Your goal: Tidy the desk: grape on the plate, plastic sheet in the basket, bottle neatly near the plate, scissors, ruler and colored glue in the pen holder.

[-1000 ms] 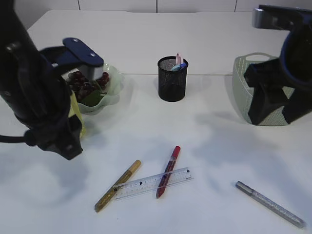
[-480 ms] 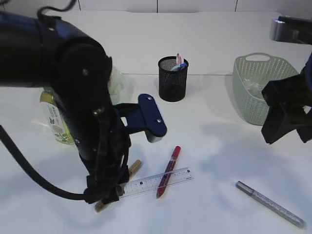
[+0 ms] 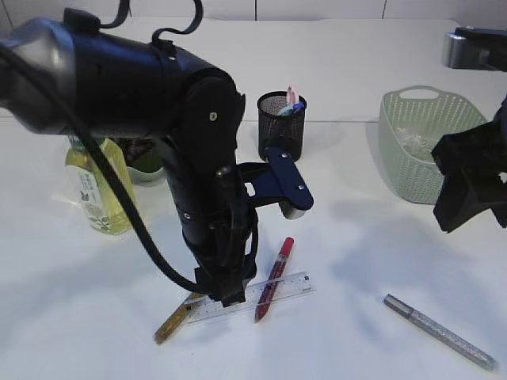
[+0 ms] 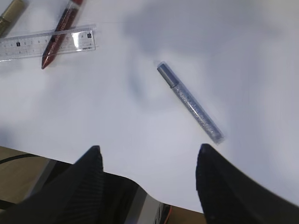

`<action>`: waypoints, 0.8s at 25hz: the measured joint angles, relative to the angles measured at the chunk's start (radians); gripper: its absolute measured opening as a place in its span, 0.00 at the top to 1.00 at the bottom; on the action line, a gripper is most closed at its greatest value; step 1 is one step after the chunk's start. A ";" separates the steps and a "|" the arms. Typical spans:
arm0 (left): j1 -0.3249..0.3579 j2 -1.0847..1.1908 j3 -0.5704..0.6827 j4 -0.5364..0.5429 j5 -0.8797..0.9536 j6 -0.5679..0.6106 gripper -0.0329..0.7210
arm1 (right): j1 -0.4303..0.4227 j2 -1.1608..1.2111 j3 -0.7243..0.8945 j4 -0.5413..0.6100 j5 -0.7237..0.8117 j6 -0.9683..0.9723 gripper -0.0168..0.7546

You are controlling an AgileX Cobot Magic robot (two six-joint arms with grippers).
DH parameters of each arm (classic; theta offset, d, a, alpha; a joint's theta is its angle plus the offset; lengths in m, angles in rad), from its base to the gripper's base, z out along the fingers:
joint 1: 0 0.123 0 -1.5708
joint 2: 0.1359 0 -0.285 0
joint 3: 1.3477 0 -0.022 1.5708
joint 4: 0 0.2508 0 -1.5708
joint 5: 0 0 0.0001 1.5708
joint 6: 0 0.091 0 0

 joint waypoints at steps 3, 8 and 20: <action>0.000 0.019 -0.020 -0.006 0.019 0.000 0.36 | 0.000 0.000 0.000 -0.007 -0.002 0.000 0.34; 0.000 0.019 -0.023 -0.026 0.011 0.001 0.36 | 0.000 0.000 0.000 -0.018 -0.002 0.000 0.34; 0.000 0.055 -0.027 -0.032 -0.008 0.023 0.16 | 0.000 0.000 0.000 -0.029 -0.002 0.000 0.34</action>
